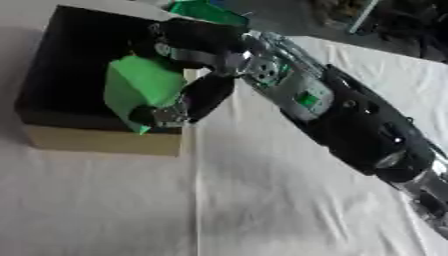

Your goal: Pick up objects on the table and place them in the box.

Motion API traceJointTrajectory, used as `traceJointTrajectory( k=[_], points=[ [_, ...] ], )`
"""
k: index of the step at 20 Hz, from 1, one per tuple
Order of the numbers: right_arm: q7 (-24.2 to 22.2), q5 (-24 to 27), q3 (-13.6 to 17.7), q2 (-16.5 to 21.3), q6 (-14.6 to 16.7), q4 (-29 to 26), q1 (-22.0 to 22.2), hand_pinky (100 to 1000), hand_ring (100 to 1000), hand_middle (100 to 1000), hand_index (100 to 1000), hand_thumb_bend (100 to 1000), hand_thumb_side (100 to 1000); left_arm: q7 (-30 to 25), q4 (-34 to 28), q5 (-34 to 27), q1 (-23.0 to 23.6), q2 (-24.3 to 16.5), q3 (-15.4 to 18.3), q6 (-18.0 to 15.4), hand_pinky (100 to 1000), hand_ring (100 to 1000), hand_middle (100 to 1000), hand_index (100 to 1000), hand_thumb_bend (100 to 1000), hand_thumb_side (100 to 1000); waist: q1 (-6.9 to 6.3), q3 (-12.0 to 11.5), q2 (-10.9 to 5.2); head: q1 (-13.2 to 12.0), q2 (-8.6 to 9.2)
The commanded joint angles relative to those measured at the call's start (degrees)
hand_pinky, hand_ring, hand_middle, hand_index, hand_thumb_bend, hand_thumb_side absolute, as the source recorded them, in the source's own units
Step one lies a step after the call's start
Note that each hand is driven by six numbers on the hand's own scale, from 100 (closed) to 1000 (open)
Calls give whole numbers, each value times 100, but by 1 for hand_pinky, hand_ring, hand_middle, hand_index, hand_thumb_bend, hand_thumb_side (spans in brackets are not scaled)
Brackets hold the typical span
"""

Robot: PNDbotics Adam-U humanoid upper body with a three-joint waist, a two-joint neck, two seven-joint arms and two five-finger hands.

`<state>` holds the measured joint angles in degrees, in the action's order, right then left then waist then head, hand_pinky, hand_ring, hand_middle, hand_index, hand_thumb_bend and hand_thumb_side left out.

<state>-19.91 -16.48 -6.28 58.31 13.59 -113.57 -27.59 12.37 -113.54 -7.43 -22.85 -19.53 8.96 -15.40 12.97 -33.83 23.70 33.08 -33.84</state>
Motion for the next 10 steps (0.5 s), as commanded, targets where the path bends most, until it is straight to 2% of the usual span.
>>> traceJointTrajectory(
  k=[1, 3, 6, 10],
  points=[
    [192, 160, 159, 228, 10, -102, -68, 808, 662, 639, 775, 100, 851, -23, -105, -6, -44, -105, 5, -12, 581, 534, 598, 713, 309, 959, -51, 8, -98, -8, 44],
    [306, 352, 250, 278, 71, -102, -137, 809, 662, 639, 776, 100, 848, -33, -105, -9, -41, -103, -3, 2, 581, 533, 598, 712, 309, 959, -45, 2, -100, -12, 37],
    [595, 521, 449, 413, -15, -102, -152, 811, 662, 639, 775, 100, 841, -57, -105, -18, -45, -100, -23, 6, 581, 533, 597, 712, 309, 959, -23, -56, -104, 48, 61],
    [952, 468, 622, 590, -189, -102, -21, 815, 669, 646, 776, 100, 847, -82, -105, -36, -49, -86, -36, 9, 581, 532, 598, 712, 309, 960, -3, -108, -86, 122, 125]
  ],
)
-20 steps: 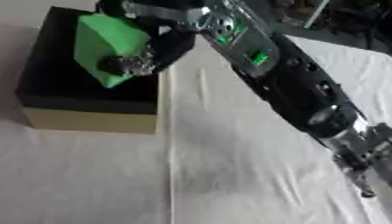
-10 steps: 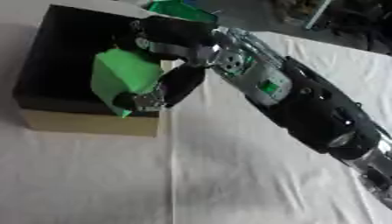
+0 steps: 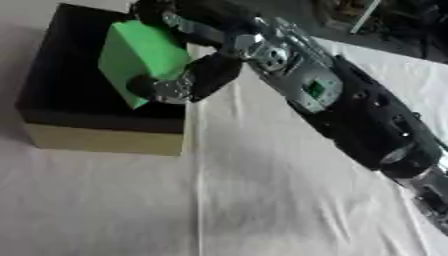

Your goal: Pick up objects on the table and place them in the box.

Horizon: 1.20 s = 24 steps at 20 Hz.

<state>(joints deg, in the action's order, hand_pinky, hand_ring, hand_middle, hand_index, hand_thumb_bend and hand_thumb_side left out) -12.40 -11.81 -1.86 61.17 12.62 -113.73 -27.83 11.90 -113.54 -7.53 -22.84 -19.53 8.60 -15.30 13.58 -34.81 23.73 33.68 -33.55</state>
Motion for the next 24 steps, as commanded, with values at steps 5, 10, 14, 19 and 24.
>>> traceJointTrajectory(
  k=[5, 10, 14, 19, 24],
  points=[
    [510, -95, 166, 322, -298, -86, 64, 817, 669, 646, 779, 100, 848, -88, -105, -74, -138, -38, -49, -1, 581, 532, 598, 712, 310, 959, -63, -56, -47, 159, 166],
    [827, -195, 265, 315, -529, -49, 84, 823, 679, 660, 775, 100, 838, -195, -105, -159, -155, 99, -130, 45, 581, 530, 598, 712, 306, 967, -63, -200, 61, 290, 220],
    [1155, -323, 223, 304, -682, 83, 135, 823, 679, 660, 773, 100, 847, -265, -105, -222, -190, 190, -162, 66, 580, 529, 598, 711, 305, 969, -63, -284, 115, 338, 290],
    [1564, -570, 183, 255, -832, 301, 80, 822, 683, 665, 773, 100, 842, -313, -105, -291, -251, 280, -189, 82, 580, 529, 597, 711, 305, 968, -63, -392, 159, 453, 350],
    [1965, -915, 93, 218, -1070, 481, 7, 835, 724, 708, 782, 100, 867, -362, -105, -343, -281, 361, -216, 106, 581, 529, 598, 711, 304, 970, -63, -455, 165, 677, 349]
  ],
)
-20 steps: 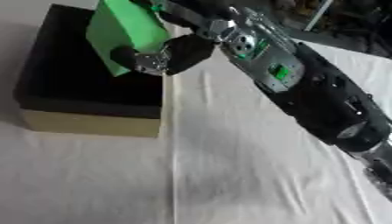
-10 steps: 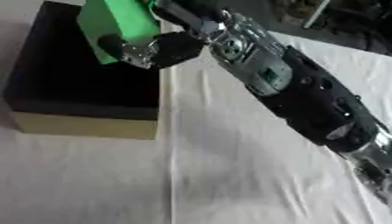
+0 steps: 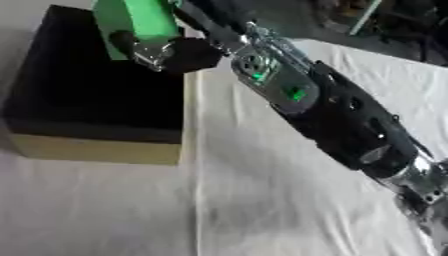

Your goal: Pick up objects on the table and place them in the box.

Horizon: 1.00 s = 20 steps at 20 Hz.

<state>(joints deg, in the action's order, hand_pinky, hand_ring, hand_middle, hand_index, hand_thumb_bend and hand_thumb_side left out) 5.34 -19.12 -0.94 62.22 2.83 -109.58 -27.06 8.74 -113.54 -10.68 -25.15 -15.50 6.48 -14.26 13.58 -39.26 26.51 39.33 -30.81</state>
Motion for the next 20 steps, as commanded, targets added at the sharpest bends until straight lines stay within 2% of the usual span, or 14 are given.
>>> traceJointTrajectory(
  k=[1, 4, 7, 13, 15, 16, 20],
  points=[
    [271, -262, -52, 111, -106, 103, -65, 835, 726, 710, 782, 100, 868, -59, -105, -33, -53, -37, -10, 7, 581, 529, 598, 711, 304, 970, -63, -21, -117, 143, 75],
    [466, -493, -165, 114, -104, 179, -28, 850, 772, 756, 818, 100, 921, -84, -105, -47, -62, -20, -18, 20, 581, 529, 598, 711, 305, 970, -63, -47, -128, 253, 102],
    [393, -728, -218, 153, -140, 242, 11, 860, 845, 837, 878, 100, 1000, -100, -105, -60, -49, 12, -20, 34, 581, 529, 598, 711, 304, 971, -63, -55, -131, 328, 145],
    [-38, -1184, -361, 245, -72, 320, 103, 884, 950, 941, 914, 207, 1000, -104, -105, -66, -33, 42, -6, 45, 582, 529, 598, 711, 303, 972, -63, -47, -117, 383, 101],
    [-188, -1335, -380, 256, -36, 339, 107, 910, 1000, 1000, 953, 319, 1000, -106, -105, -65, -26, 55, -3, 51, 582, 529, 599, 711, 303, 973, -63, -43, -114, 399, 74],
    [-261, -1407, -381, 257, -31, 350, 107, 927, 1000, 1000, 980, 402, 1000, -108, -105, -65, -24, 61, -2, 52, 582, 529, 599, 712, 303, 973, -63, -44, -114, 411, 62],
    [-560, -1710, -288, 173, -55, 266, 47, 951, 1000, 1000, 1000, 491, 1000, -112, -105, -59, 7, 67, 9, 73, 583, 528, 599, 711, 301, 976, -63, -26, -113, 421, 18]
  ],
)
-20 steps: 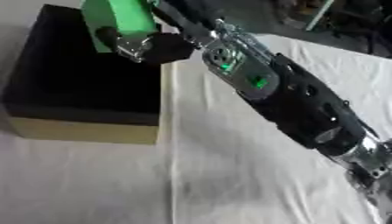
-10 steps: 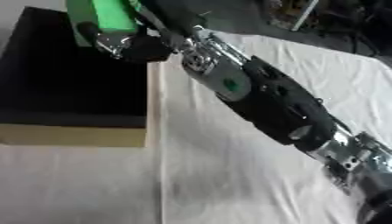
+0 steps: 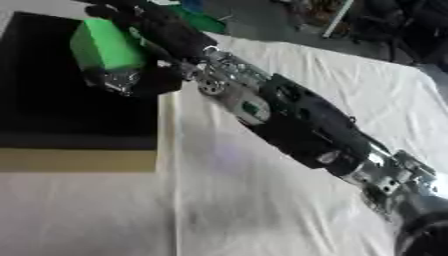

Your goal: Pick up objects on the table and place them in the box.

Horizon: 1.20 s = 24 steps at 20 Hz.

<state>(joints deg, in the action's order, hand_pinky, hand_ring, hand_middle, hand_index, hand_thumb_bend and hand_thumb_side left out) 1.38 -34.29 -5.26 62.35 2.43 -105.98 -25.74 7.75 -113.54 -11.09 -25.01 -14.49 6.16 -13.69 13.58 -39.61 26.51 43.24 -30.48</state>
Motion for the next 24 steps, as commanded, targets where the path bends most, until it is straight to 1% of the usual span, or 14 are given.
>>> traceJointTrajectory(
  k=[1, 4, 5, 6, 7, 8, 9, 11, 12, 13, 15, 18, 21, 24],
  points=[
    [-207, -267, 194, 125, -64, -150, -116, 953, 1000, 1000, 1000, 508, 1000, -15, -105, -16, 0, -35, 42, 24, 583, 528, 599, 711, 301, 975, -63, 18, -115, 23, -20],
    [-168, -456, 292, 67, -264, -314, -162, 955, 1000, 1000, 1000, 548, 1000, -23, -105, -6, 5, -42, 45, 31, 583, 528, 599, 711, 302, 974, -63, 36, -132, 27, -58],
    [-131, -467, 304, 62, -328, -366, -162, 952, 1000, 1000, 1000, 546, 1000, -25, -105, -4, 5, -44, 43, 34, 583, 528, 599, 711, 302, 974, -63, 39, -141, 27, -68],
    [-90, -444, 312, 56, -374, -425, -155, 944, 1000, 1000, 1000, 521, 1000, -28, -105, -2, 5, -47, 41, 37, 583, 528, 599, 712, 301, 974, -63, 44, -150, 22, -74],
    [-36, -397, 336, 37, -420, -503, -152, 927, 1000, 1000, 1000, 456, 1000, -32, -105, 3, 13, -55, 41, 43, 583, 528, 599, 711, 301, 975, -63, 58, -160, 3, -81],
    [29, -336, 371, 16, -479, -594, -142, 912, 998, 1000, 990, 411, 1000, -35, -105, 11, 24, -64, 44, 50, 583, 527, 599, 711, 301, 975, -63, 76, -169, -19, -89],
    [102, -265, 429, -23, -547, -702, -139, 895, 957, 957, 934, 328, 1000, -33, -105, 22, 41, -79, 52, 55, 583, 527, 599, 711, 301, 976, -63, 109, -181, -51, -100],
    [263, -106, 510, -115, -581, -824, -133, 895, 919, 902, 892, 141, 1000, -18, -105, 47, 70, -117, 74, 62, 583, 527, 599, 711, 300, 976, -63, 190, -209, -131, -135],
    [344, -25, 525, -162, -533, -843, -123, 898, 910, 894, 893, 121, 1000, -10, -105, 62, 81, -139, 83, 63, 583, 527, 599, 711, 309, 971, -63, 233, -223, -180, -151],
    [422, 53, 532, -207, -471, -852, -107, 899, 898, 886, 893, 100, 1000, -1, -105, 75, 90, -162, 90, 62, 583, 527, 599, 711, 300, 975, -63, 272, -238, -227, -161],
    [580, 210, 590, -316, -326, -859, -84, 893, 869, 861, 886, 100, 1000, 27, -105, 105, 107, -212, 111, 55, 583, 527, 599, 711, 298, 974, -63, 338, -261, -338, -167],
    [823, 454, 808, -472, -86, -861, -20, 891, 855, 855, 889, 100, 1000, 99, -105, 158, 134, -289, 160, 32, 583, 528, 599, 712, 299, 973, -63, 407, -297, -493, -168],
    [1072, 703, 1028, -517, 162, -861, 140, 889, 850, 848, 884, 100, 1000, 190, -105, 215, 236, -330, 218, 28, 583, 528, 599, 712, 299, 971, -184, 586, -368, -692, -197],
    [1320, 951, 1216, -445, 411, -861, 432, 889, 851, 849, 878, 100, 1000, 261, -105, 277, 336, -356, 264, 29, 584, 529, 600, 713, 300, 969, -312, 797, -442, -896, -237]
  ],
)
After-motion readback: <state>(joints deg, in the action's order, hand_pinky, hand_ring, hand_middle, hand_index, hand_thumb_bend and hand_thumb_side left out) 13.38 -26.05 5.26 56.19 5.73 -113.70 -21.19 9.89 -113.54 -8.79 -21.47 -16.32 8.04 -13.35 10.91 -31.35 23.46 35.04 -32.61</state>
